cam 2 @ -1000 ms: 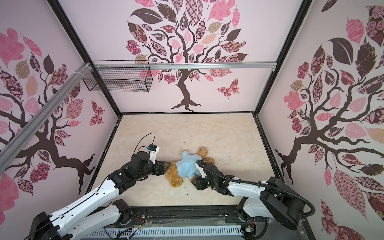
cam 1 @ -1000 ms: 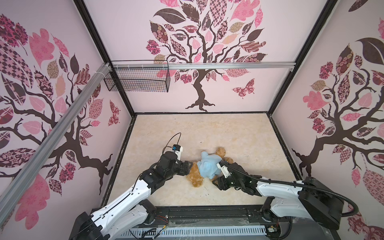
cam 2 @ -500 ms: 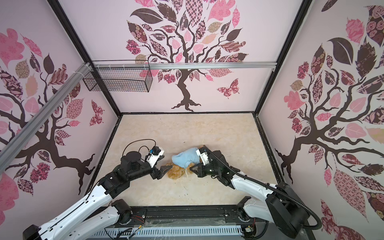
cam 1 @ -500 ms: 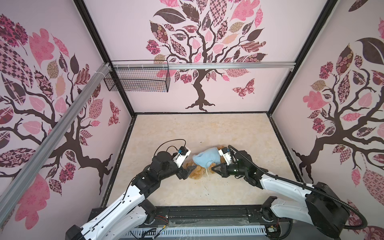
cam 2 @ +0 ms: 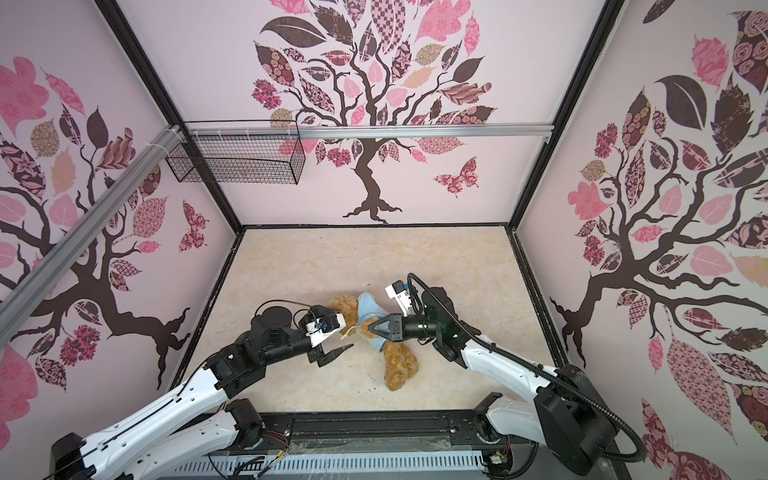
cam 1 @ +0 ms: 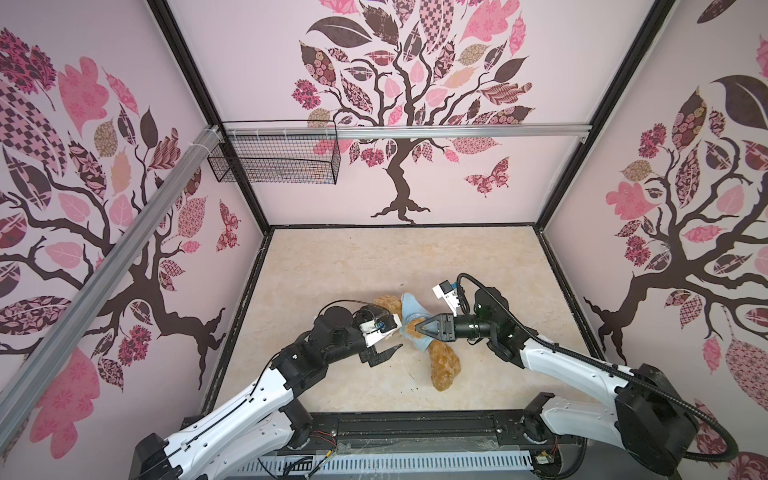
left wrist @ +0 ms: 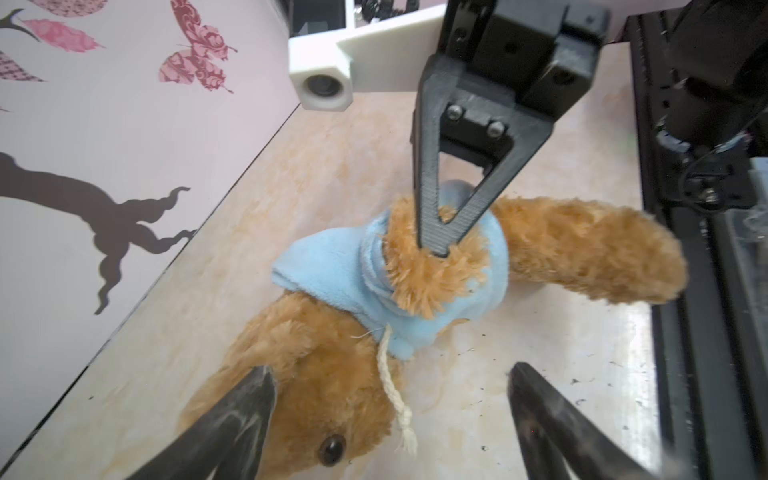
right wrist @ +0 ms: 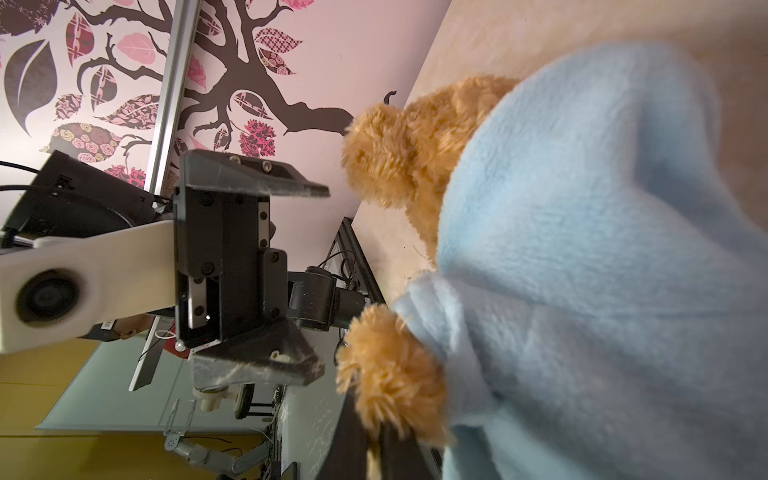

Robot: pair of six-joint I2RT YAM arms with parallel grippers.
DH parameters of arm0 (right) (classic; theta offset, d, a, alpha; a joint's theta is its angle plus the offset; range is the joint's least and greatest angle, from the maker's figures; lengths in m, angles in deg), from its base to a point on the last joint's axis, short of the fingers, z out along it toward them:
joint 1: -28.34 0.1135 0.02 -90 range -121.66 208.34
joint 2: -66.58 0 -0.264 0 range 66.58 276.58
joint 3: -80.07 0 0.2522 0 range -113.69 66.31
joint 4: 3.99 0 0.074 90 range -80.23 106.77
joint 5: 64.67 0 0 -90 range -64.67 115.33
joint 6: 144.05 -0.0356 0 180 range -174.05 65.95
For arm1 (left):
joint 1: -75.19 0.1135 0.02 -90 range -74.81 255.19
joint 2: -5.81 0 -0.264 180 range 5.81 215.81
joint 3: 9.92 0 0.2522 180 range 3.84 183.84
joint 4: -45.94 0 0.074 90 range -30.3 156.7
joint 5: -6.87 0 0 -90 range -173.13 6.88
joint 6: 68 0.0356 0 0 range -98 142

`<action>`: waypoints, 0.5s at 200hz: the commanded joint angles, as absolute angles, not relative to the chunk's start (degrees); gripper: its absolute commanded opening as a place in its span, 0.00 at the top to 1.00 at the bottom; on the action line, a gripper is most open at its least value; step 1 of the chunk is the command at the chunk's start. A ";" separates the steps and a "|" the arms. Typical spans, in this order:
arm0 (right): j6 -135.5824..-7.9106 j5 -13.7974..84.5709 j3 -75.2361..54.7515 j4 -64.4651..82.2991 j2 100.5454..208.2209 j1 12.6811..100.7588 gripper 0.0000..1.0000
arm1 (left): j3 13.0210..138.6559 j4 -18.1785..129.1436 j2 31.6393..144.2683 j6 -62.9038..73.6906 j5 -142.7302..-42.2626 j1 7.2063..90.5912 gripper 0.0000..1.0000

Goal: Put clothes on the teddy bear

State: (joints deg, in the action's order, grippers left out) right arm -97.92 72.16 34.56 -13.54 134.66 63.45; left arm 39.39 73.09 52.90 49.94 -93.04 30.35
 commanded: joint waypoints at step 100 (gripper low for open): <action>-96.00 77.23 35.73 -17.73 138.08 63.20 0.97 | 49.08 78.88 67.49 50.20 -96.34 38.01 0.48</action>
State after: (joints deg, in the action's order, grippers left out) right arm -98.32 75.18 36.49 -15.99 137.04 63.45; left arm 44.61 76.78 65.03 52.61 -93.12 37.98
